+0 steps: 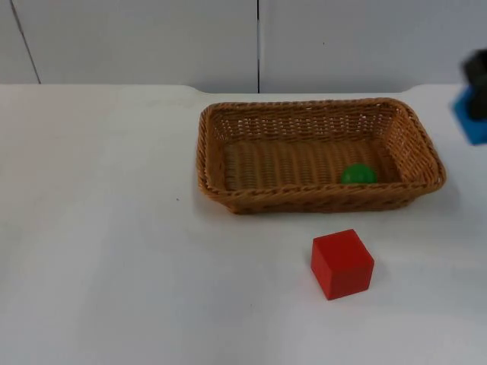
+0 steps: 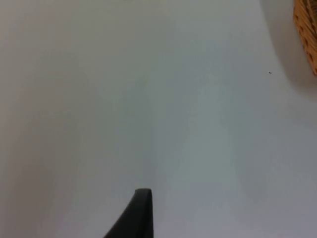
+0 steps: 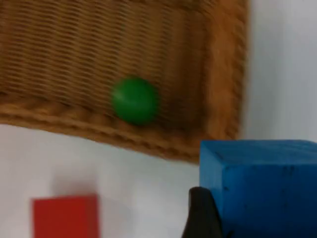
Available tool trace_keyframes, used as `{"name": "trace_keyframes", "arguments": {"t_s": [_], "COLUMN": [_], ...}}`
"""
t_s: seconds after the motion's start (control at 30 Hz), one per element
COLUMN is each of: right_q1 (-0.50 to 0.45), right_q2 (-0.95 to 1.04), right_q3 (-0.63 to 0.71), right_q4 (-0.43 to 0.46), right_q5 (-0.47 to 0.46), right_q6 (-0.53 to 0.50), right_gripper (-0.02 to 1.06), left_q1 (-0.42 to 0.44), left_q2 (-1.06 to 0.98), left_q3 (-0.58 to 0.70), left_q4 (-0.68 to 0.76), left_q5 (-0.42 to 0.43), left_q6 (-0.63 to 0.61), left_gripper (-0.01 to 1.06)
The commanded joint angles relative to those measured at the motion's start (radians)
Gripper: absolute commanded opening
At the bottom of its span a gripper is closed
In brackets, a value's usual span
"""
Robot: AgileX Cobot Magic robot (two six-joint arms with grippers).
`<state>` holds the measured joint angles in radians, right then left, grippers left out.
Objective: Place all geometric objects except the red cube into the basket.
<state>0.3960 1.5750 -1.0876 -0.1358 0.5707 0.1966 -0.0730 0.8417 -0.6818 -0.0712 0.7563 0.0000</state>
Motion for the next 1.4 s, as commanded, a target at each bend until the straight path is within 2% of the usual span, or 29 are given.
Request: {"name": "trace_keyframes", "arguments": {"t_s": [0.0,0.03,0.13,0.17,0.2,0.3,0.47,0.57,0.7,0.8,0.83,0.93,1.0,1.1,1.2,1.37], "right_q1": [0.067,0.067,0.123,0.142,0.142,0.152,0.152,0.152,0.152,0.152,0.152,0.152,0.152,0.152,0.152,0.152], "right_q2": [0.12,0.12,0.298,0.39,0.39,0.542,0.676,0.714,0.742,0.765,0.765,0.774,0.763,0.735,0.698,0.581], "right_q3": [-0.16,-0.16,-0.382,-0.494,-0.494,-0.67,-0.8,-0.814,-0.814,-0.814,-0.814,-0.814,-0.816,-0.816,-0.816,-0.816], "right_q4": [0.007,0.007,0.007,0.007,0.007,0.016,0.042,0.044,0.071,0.071,0.071,0.082,0.09,0.094,0.097,0.099], "right_q5": [0.036,0.036,0.098,0.122,0.122,0.155,0.182,0.178,0.171,0.171,0.171,0.171,0.164,0.158,0.158,0.212], "right_q6": [-0.014,-0.014,-0.014,-0.014,-0.014,-0.024,-0.024,-0.024,-0.033,-0.033,-0.033,-0.033,-0.033,-0.033,-0.033,-0.058], "right_gripper": [0.0,0.0,0.0,0.0,0.0,0.0,0.0,0.02,0.13,0.33,0.33,0.6,0.72,0.78,0.78,0.78], "left_q1": [0.005,0.005,0.005,0.005,0.005,0.005,0.005,0.005,0.005,0.005,0.005,0.005,0.005,0.005,0.005,0.005], "left_q2": [-0.005,-0.005,-0.005,-0.005,-0.005,-0.005,-0.005,-0.005,-0.005,-0.005,-0.005,-0.005,-0.005,-0.005,-0.005,-0.005], "left_q3": [0.001,0.001,0.001,0.001,0.001,0.001,0.001,0.001,0.001,0.001,0.001,0.001,0.001,0.001,0.001,0.001], "left_q4": [-0.018,-0.018,-0.018,-0.018,-0.018,-0.018,-0.018,-0.018,-0.018,-0.018,-0.018,-0.018,-0.018,-0.018,-0.018,-0.018], "left_q5": [-0.007,-0.007,-0.007,-0.007,-0.007,-0.007,-0.007,-0.007,-0.007,-0.007,-0.007,-0.009,-0.01,-0.01,-0.01,-0.01], "left_q6": [0.0,0.0,0.0,0.0,0.0,0.0,0.0,0.0,0.0,0.0,0.0,0.0,0.0,0.0,0.0,0.0], "left_gripper": [1.05,1.05,1.05,1.05,1.05,1.05,1.05,1.05,1.05,1.05,1.05,1.05,1.05,1.05,1.05,1.05]}}
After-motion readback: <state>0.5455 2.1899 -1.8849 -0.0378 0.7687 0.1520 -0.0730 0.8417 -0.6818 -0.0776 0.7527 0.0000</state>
